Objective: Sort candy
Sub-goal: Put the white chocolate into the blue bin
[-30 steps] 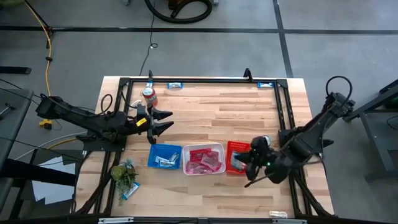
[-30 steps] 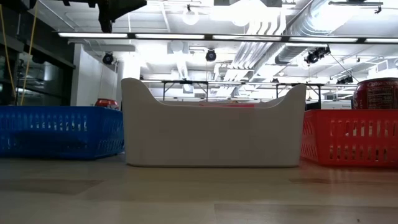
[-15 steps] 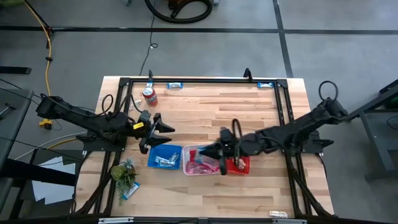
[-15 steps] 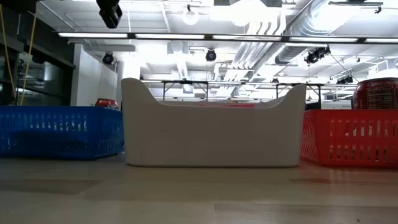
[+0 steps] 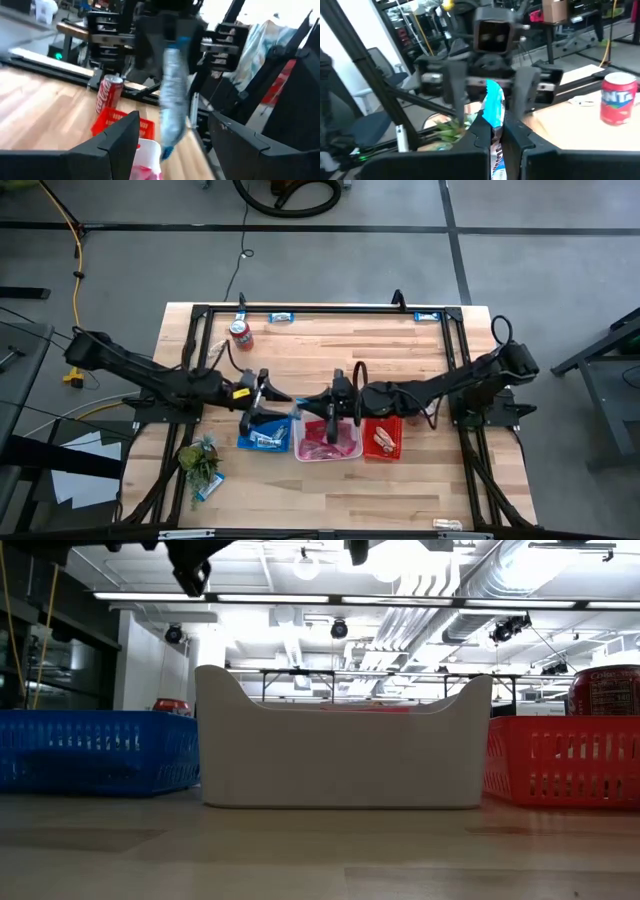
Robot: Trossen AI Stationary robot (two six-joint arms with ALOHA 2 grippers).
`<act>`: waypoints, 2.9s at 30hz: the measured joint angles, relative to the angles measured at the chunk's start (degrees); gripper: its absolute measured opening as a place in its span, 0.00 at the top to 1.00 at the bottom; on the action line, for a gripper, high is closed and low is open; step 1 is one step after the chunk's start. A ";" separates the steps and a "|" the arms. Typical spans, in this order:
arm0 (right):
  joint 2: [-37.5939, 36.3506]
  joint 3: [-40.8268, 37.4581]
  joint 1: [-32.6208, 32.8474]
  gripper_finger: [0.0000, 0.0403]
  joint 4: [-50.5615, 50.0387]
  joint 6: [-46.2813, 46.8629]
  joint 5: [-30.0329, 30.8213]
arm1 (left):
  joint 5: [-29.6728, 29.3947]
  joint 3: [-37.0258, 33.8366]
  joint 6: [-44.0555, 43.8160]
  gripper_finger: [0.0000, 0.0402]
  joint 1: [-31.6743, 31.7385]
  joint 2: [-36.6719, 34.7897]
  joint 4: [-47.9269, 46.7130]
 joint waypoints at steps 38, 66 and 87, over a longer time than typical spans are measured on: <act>-14.64 -0.02 -1.27 0.46 -28.82 1.23 6.62 | -5.51 7.12 -10.77 0.98 -5.96 -6.70 -50.65; -15.45 -0.02 -1.23 0.45 -45.05 7.31 6.42 | -1.86 7.45 -20.87 0.67 -13.68 9.09 -58.51; -15.43 -0.02 -1.23 0.45 -45.53 5.78 6.42 | 9.56 32.98 -46.60 0.40 -31.61 24.52 -80.30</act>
